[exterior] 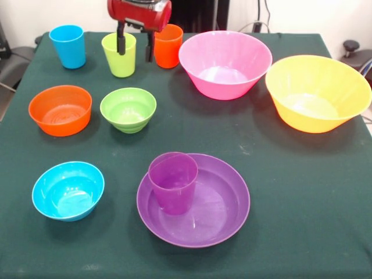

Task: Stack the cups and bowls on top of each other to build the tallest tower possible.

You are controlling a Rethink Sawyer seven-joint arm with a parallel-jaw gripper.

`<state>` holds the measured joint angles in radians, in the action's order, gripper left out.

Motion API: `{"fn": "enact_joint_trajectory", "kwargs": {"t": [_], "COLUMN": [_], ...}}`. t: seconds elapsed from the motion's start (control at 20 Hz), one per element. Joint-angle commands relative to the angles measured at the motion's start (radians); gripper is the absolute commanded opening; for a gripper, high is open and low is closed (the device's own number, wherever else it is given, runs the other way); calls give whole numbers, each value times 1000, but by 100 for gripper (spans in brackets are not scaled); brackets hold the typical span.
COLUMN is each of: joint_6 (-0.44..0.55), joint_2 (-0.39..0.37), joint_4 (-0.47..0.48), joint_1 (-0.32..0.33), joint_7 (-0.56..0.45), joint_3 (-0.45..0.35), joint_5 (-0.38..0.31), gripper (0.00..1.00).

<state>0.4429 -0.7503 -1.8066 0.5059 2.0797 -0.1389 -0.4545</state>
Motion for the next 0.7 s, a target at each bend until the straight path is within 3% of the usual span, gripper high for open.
{"fn": "enact_joint_trajectory", "kwargs": {"t": [0.05, 0.7], "joint_6": [76, -3], "joint_2": [-41, -47], "joint_4": [-89, -165], "joint_1": [30, 83], "joint_7": [-130, -116], "joint_3": [-100, -104], "joint_5": [-26, -81], "gripper": [100, 100]}}
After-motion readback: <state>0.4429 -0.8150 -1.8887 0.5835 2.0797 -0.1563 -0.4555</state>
